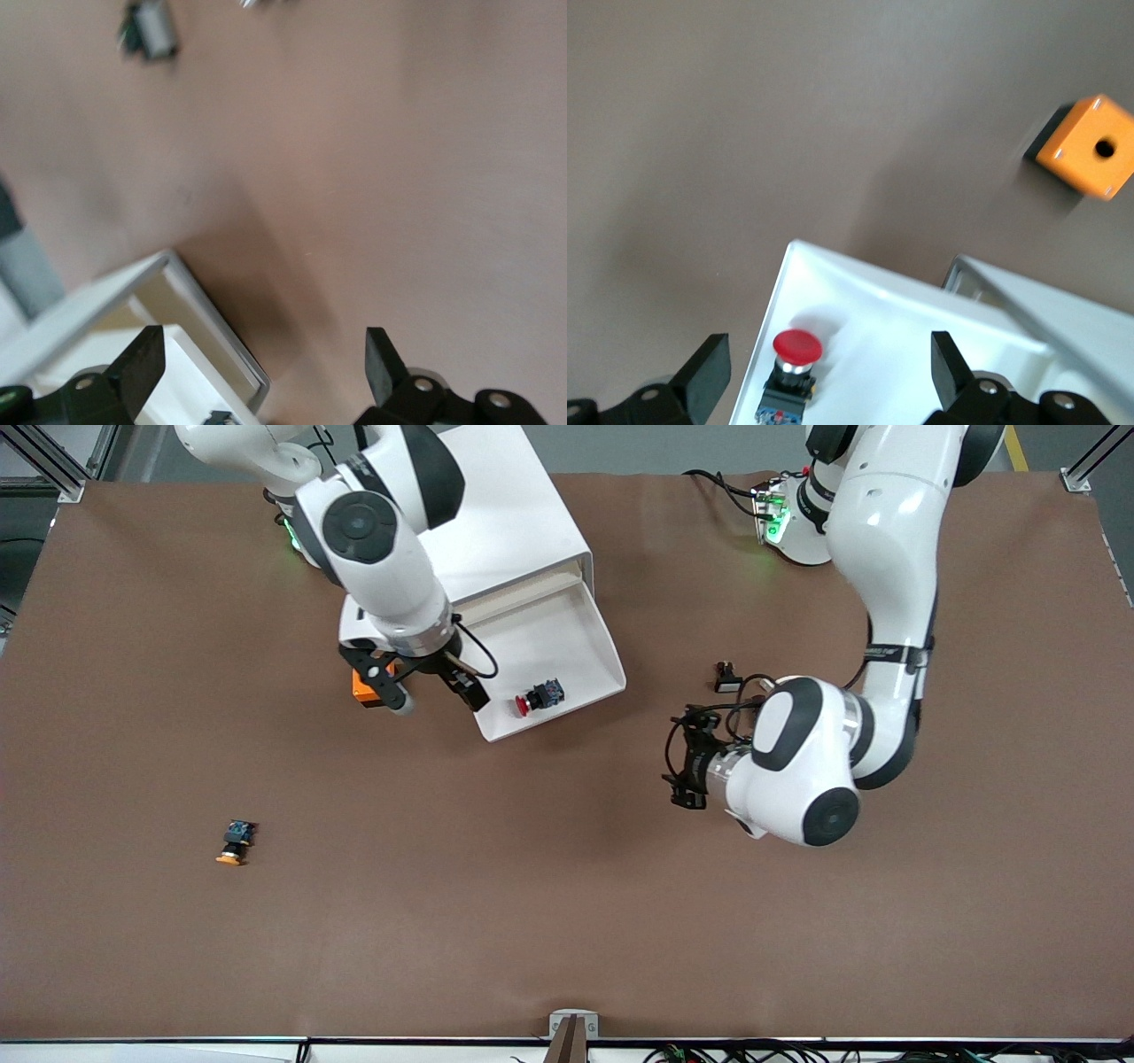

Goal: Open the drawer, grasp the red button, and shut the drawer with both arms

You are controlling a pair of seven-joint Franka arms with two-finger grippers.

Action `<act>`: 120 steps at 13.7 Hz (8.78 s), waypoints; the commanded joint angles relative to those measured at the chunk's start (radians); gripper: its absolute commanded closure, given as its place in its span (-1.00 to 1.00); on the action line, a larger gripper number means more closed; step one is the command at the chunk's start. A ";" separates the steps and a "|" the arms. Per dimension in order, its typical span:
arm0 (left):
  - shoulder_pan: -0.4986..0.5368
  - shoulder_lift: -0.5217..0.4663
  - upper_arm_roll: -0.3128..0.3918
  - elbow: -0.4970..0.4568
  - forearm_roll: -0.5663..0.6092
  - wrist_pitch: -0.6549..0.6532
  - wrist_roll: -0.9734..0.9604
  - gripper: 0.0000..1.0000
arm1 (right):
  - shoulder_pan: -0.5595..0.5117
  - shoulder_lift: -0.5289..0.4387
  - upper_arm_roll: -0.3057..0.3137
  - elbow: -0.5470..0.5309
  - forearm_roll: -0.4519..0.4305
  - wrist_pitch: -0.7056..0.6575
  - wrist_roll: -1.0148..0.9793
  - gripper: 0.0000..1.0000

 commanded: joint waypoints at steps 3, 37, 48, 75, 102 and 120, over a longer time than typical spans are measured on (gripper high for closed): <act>0.001 -0.072 0.079 -0.016 0.139 -0.007 0.279 -0.99 | 0.111 0.110 -0.013 0.001 0.004 0.150 0.195 -1.00; -0.370 0.013 0.022 -0.114 0.259 0.349 0.689 -0.99 | -0.439 0.209 -0.016 0.190 0.007 -0.034 -1.041 0.99; -0.406 0.016 -0.110 -0.143 0.170 0.151 0.598 -0.99 | -0.614 0.363 -0.014 0.181 0.008 0.067 -1.405 0.99; -0.062 -0.197 0.053 -0.113 0.393 0.105 0.771 -0.99 | -0.673 0.329 -0.016 0.213 0.080 0.114 -1.506 -1.00; 0.436 -0.747 -0.216 -0.350 0.503 -0.087 1.354 -0.99 | -0.636 -0.255 -0.017 0.200 -0.029 -0.460 -1.405 -1.00; 0.442 -0.836 -0.225 -0.472 0.574 0.004 1.491 -0.99 | -0.692 -0.248 0.036 0.181 -0.093 -0.408 -1.422 -1.00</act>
